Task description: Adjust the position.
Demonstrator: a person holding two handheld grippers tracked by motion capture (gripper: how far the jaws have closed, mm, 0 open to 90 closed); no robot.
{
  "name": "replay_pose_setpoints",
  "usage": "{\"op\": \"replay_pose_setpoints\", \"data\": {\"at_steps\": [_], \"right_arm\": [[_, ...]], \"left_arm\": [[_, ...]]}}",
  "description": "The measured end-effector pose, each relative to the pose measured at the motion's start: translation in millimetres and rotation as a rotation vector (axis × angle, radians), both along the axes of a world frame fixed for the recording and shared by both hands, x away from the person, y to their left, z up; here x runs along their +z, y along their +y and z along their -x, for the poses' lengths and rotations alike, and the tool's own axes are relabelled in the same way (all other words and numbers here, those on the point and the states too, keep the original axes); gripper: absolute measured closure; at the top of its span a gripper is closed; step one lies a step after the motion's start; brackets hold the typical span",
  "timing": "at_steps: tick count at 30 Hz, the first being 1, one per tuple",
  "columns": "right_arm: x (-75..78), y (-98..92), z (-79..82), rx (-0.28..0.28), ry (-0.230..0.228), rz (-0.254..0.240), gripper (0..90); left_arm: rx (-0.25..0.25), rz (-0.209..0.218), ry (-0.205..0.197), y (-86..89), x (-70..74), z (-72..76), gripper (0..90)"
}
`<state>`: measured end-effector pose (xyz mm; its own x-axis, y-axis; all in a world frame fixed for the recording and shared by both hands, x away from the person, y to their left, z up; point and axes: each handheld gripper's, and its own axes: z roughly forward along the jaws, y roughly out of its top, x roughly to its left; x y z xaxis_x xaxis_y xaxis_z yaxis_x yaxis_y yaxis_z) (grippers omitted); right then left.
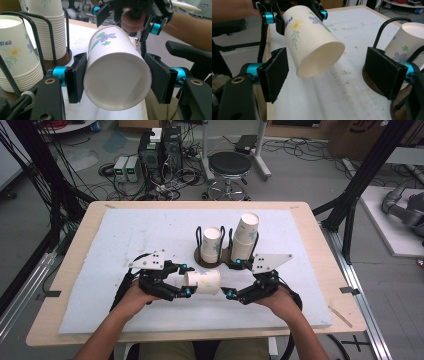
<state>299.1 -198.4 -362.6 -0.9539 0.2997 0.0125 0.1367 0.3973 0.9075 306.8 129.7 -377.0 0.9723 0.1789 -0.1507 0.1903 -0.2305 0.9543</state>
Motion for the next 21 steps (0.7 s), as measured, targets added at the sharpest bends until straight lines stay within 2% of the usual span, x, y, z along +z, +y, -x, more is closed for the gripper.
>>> {"op": "replay_pose_setpoints", "data": {"at_steps": [6, 16, 21], "right_arm": [[-13.0, -1.2, 2.9, 0.011, 0.014, -0.061, 20.3], [-24.6, 1.8, 3.8, 0.048, 0.056, -0.061, 20.3], [-25.2, 5.6, 5.0, 0.075, 0.071, -0.069, 20.4]], "left_arm": [[-0.002, 0.031, -0.005, 3.6, -2.9, 1.1, 36.9], [-0.033, 0.060, -0.013, 5.0, -3.5, 3.6, 36.7], [-0.057, 0.065, -0.018, 2.7, -2.8, 5.5, 36.7]]}}
